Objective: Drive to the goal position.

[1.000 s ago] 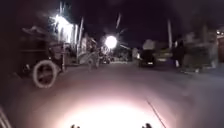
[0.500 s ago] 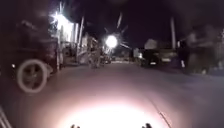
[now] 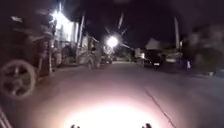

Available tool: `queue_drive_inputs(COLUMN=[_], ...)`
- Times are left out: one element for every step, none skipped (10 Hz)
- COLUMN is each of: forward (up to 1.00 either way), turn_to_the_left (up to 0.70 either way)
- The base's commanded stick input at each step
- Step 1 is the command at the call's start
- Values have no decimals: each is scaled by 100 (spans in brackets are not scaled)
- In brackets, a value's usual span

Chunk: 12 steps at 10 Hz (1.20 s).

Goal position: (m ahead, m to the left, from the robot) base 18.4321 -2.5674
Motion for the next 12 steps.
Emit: queue_drive_inputs(forward=[85, 85, 85, 85, 85, 85, 85, 85, 85, 85, 85, 85], turn_to_the_left=[0, 0, 0, 0, 0, 0, 0, 0, 0, 0, 0, 0])
